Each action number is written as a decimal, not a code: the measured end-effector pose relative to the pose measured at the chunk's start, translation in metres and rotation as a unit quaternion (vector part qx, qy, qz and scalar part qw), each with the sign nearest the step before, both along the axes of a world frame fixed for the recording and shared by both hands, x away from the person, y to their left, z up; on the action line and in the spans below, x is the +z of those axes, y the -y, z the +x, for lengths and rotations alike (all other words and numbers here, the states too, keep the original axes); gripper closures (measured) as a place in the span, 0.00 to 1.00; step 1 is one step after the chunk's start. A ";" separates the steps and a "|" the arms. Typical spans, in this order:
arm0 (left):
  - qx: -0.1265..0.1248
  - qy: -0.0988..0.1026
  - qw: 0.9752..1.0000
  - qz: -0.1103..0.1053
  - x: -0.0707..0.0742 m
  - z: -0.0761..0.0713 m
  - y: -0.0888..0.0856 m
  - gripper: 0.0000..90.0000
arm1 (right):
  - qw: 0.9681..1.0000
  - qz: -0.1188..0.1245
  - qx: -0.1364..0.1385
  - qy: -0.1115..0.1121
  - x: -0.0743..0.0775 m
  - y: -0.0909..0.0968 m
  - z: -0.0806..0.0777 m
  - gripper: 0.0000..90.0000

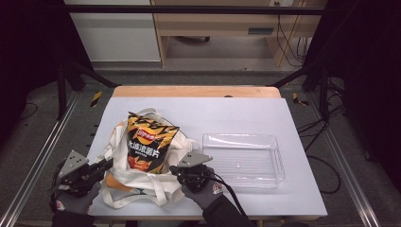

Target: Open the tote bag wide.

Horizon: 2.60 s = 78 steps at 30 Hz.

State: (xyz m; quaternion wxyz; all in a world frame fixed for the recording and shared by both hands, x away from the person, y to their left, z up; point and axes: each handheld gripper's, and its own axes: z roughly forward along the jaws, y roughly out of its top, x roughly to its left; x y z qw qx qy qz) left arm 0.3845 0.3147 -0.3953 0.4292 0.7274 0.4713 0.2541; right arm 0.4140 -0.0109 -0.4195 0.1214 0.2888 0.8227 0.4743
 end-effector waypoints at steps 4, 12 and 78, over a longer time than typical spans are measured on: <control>0.002 -0.004 1.000 0.002 -0.004 0.001 -0.001 0.92 | 1.000 0.002 0.000 -0.001 -0.002 0.000 -0.001 0.99; 0.014 -0.025 1.000 0.009 -0.010 0.000 -0.004 0.93 | 1.000 0.003 -0.014 0.003 0.003 0.013 -0.005 1.00; 0.011 0.007 1.000 0.019 0.028 0.049 0.012 0.58 | 1.000 -0.021 -0.015 -0.011 -0.033 -0.019 -0.008 1.00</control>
